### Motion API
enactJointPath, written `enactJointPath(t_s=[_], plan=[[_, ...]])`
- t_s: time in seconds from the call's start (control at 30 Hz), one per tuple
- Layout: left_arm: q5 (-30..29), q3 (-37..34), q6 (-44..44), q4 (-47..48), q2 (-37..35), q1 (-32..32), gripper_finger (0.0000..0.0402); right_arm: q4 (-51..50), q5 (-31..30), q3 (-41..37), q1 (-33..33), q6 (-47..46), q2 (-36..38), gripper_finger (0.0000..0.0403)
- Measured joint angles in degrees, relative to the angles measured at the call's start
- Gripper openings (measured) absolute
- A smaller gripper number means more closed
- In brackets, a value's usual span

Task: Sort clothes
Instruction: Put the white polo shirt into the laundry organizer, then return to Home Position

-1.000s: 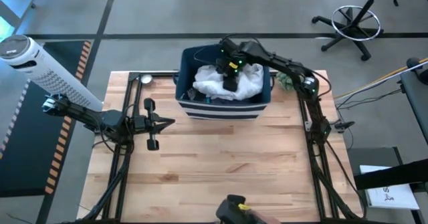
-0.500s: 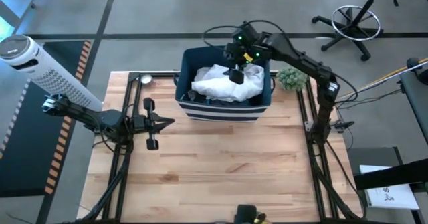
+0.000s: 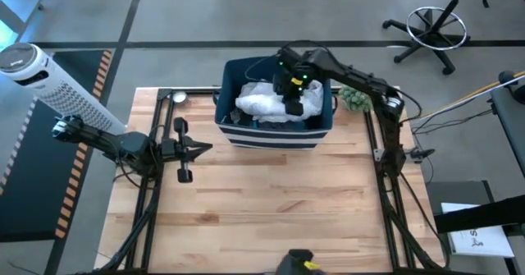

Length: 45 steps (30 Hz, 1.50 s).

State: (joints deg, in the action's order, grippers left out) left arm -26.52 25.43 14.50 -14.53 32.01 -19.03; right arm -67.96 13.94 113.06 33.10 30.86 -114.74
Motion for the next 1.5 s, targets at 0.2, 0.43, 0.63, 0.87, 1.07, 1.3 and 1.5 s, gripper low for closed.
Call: enactJointPath(t_s=[0.2,0.43,0.63,0.87,1.07,1.3,1.5], plan=[[0.0,0.8,-0.5,2.6,0.0,0.0,0.0001,2.7,-2.8,0.1,2.5,1.3,-6.7,0.0003],[-1.9,0.9,-1.3,4.7,0.0,0.0,0.0001,7.5,-4.5,4.0,5.2,2.2,-11.2,0.0],[-3.0,0.9,-1.5,5.4,-0.1,0.0,0.0001,8.4,-5.6,8.6,5.8,1.0,-11.0,0.0],[-3.0,0.9,-1.5,5.6,-0.8,0.0,0.0001,6.5,-5.4,14.1,4.9,-0.1,-6.9,0.0003],[-3.0,2.2,-0.9,8.3,-1.0,0.0,0.0001,5.1,-4.9,16.1,2.5,-0.9,-0.2,0.0002],[-1.1,5.7,-0.4,15.9,-1.5,0.0,0.0001,3.5,1.0,10.9,0.8,-1.4,11.3,0.0],[1.1,2.7,0.0,14.5,-1.8,0.5,0.0,10.8,5.8,-4.1,-1.1,-1.6,24.7,0.0]])
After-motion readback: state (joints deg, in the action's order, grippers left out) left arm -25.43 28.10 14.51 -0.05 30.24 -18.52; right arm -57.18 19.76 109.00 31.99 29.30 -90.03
